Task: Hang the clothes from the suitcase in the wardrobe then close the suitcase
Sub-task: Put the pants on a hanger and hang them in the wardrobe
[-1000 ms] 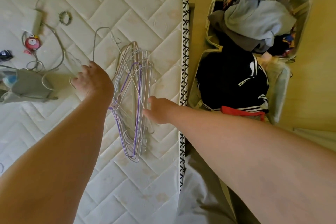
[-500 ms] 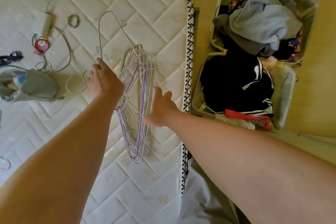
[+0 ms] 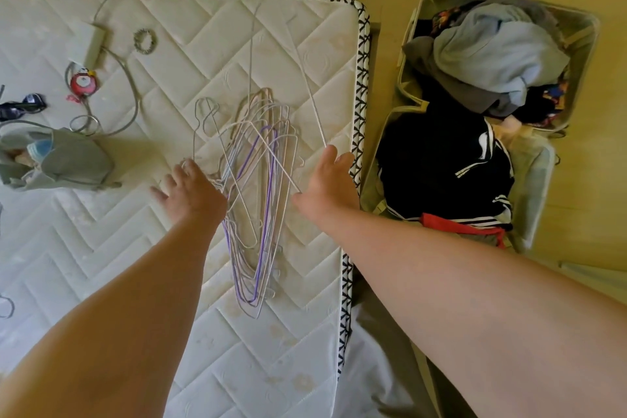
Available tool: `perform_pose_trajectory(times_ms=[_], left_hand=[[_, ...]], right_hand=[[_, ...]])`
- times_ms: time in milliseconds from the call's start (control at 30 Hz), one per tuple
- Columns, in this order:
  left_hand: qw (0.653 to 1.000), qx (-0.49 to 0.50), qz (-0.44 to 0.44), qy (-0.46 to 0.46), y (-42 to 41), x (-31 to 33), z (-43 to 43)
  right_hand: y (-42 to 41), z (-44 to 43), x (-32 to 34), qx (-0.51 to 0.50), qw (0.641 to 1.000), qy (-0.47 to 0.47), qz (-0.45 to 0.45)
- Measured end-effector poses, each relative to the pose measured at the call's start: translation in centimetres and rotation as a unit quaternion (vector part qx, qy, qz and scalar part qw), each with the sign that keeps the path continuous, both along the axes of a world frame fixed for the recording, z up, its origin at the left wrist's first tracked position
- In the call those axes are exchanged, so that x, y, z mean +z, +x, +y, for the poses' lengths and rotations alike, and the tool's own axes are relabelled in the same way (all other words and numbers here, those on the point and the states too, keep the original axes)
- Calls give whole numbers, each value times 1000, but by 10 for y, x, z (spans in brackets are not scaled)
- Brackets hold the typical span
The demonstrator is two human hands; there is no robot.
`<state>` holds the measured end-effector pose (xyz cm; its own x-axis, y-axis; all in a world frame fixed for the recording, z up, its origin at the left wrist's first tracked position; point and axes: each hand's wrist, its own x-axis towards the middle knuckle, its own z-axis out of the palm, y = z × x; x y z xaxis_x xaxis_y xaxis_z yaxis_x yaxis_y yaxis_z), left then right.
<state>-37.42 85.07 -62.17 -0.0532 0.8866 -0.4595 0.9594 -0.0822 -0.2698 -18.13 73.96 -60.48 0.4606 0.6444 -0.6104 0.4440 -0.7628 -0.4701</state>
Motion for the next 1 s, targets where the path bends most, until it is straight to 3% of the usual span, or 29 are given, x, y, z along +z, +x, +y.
perform_pose_trajectory(times_ms=[67,133,167,267,300,367,433,567,733,800,900,1000], left_hand=[[996,42,-83,-6,12,-1,-2],[968,91,-225,-66,44,1,-3],[934,139,-309,-115,64,4,-4],[772,287,-503,-263,130,5,-6],[737,290,-529,-304,149,4,-6],[709,266,-547,-357,187,0,-10],[700,243,-535,-406,219,-9,-19],[718,155,-471,-488,285,-32,-55],[753,149,-474,-432,344,-70,-93],[767,162,-478,-396,364,-93,-105],[810,139,-444,-356,387,-128,-118],[837,109,-417,-338,401,-172,-134]], right_hand=[[2,1,-2,-47,998,3,37],[5,1,-5,-99,989,17,109],[8,0,-8,-129,980,24,153],[25,-8,-21,-199,946,19,256],[33,-12,-25,-208,937,5,281],[53,-24,-31,-208,927,-19,312],[80,-39,-41,-224,921,-24,317],[146,-73,-66,-174,940,-58,287],[207,-109,-105,-97,943,-95,304],[226,-128,-127,-45,938,-153,307],[249,-161,-173,35,948,-271,161],[272,-191,-228,1,945,-327,13]])
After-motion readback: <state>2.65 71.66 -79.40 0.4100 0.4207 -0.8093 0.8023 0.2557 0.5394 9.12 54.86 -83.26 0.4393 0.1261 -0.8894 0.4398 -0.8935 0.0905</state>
